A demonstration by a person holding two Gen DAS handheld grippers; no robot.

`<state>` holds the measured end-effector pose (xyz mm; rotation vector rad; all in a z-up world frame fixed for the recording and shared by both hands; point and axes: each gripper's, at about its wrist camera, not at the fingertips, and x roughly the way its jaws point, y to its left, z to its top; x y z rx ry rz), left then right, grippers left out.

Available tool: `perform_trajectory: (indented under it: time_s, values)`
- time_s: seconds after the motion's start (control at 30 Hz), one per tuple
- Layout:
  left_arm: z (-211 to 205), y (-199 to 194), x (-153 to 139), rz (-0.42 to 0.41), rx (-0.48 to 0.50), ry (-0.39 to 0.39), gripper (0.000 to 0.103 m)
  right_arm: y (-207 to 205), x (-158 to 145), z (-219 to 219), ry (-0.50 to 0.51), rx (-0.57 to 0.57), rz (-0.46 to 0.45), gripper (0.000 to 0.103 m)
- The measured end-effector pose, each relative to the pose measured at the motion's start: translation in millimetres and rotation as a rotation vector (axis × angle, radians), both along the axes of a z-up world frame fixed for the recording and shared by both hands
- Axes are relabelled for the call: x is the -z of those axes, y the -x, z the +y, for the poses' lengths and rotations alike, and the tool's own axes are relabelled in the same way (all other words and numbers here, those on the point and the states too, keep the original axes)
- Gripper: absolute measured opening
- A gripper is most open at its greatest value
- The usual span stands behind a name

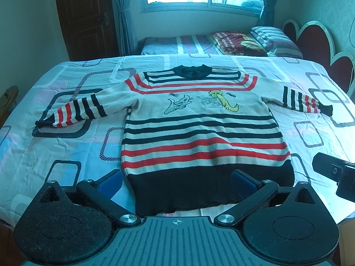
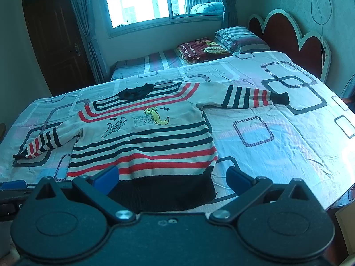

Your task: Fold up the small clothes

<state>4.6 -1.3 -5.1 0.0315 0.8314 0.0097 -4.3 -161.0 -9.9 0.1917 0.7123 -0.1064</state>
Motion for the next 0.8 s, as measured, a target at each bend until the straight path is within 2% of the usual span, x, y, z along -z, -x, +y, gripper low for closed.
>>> perform_trajectory:
  time_s: [0.33,0.8]
  values:
    - [1,-4,1,0.004,-0.008,0.003,0.103,-5,4,-4,0.006,0.017,0.001,0.102]
    - [-15,-43,14,0.020,-0.025,-0.018,0.103,-28,17,-37,0.026,0.066,-0.006,0.102]
